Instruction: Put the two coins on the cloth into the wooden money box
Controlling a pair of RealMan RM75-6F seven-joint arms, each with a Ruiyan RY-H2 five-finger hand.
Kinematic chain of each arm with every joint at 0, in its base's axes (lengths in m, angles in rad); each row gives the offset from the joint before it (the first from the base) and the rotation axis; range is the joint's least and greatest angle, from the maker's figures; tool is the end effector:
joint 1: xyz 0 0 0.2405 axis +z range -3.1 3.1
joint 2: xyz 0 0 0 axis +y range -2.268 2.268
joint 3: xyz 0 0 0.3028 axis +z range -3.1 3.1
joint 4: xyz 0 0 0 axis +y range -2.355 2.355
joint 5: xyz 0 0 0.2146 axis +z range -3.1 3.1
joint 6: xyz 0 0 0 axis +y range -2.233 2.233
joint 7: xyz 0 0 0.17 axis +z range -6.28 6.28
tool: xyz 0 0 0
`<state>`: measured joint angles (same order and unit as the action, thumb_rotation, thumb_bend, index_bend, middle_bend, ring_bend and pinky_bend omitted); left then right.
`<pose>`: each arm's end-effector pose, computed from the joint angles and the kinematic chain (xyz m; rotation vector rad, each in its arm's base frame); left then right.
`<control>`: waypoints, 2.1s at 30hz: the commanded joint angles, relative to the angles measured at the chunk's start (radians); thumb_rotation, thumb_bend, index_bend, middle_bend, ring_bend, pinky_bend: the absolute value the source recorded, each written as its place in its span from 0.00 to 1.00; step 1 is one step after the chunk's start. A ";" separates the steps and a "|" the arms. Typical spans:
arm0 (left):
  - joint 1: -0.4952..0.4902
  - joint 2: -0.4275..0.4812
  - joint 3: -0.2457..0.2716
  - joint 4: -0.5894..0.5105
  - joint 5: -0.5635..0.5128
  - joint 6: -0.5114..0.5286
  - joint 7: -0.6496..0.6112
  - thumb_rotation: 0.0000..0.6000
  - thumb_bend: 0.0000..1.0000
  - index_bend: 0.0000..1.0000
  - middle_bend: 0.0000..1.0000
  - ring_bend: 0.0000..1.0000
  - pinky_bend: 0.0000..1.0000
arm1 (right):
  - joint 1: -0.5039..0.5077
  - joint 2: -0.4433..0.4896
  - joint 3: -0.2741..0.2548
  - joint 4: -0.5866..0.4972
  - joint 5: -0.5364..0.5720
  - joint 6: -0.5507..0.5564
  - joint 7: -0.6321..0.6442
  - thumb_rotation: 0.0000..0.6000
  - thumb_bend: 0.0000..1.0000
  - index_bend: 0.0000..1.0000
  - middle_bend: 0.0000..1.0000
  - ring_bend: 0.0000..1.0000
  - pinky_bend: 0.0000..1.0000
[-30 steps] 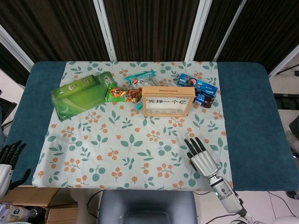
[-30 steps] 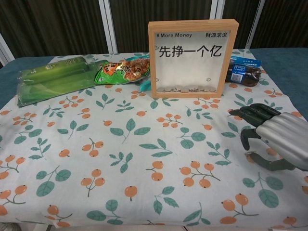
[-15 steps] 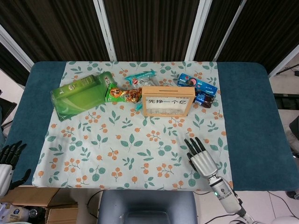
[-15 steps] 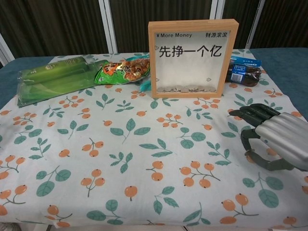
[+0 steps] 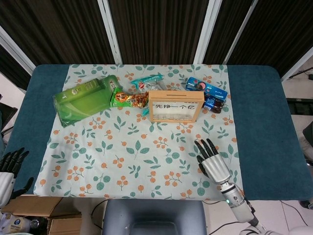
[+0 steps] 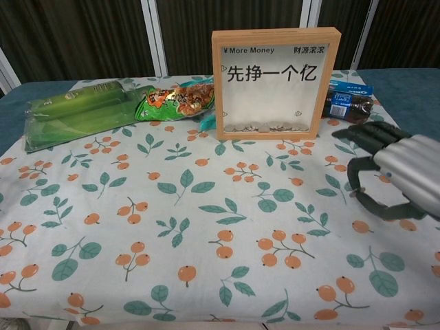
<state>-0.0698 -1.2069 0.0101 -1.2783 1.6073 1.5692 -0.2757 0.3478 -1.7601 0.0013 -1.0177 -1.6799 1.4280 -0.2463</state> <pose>-0.3971 0.1960 0.1727 -1.4477 -0.8841 -0.9833 -0.2863 -0.2820 -0.0460 1.7767 -0.5098 0.9762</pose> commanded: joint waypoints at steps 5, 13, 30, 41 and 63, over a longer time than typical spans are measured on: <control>-0.001 0.005 0.001 -0.013 0.009 0.008 0.008 1.00 0.37 0.00 0.00 0.00 0.03 | 0.080 0.177 0.197 -0.332 0.043 0.055 -0.069 1.00 0.60 0.74 0.19 0.00 0.00; -0.004 0.010 0.000 -0.027 0.016 0.013 0.016 1.00 0.37 0.00 0.00 0.00 0.03 | 0.226 0.287 0.459 -0.604 0.280 -0.098 -0.280 1.00 0.60 0.75 0.20 0.00 0.00; 0.004 0.020 0.001 -0.024 0.006 0.015 0.000 1.00 0.37 0.00 0.00 0.00 0.03 | 0.632 0.119 0.640 -0.447 0.940 -0.254 -0.780 1.00 0.60 0.75 0.20 0.00 0.00; 0.004 0.019 -0.001 -0.013 0.001 0.012 -0.015 1.00 0.37 0.00 0.00 0.00 0.03 | 0.746 0.069 0.599 -0.343 1.058 -0.223 -0.832 1.00 0.60 0.75 0.20 0.00 0.00; 0.005 0.015 -0.002 -0.002 -0.002 0.012 -0.026 1.00 0.37 0.00 0.00 0.00 0.03 | 0.796 0.083 0.518 -0.290 1.163 -0.204 -0.853 1.00 0.60 0.75 0.20 0.00 0.00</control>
<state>-0.0652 -1.1921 0.0080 -1.2804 1.6056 1.5810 -0.3018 1.1434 -1.6777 0.5204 -1.3081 -0.5175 1.2241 -1.0999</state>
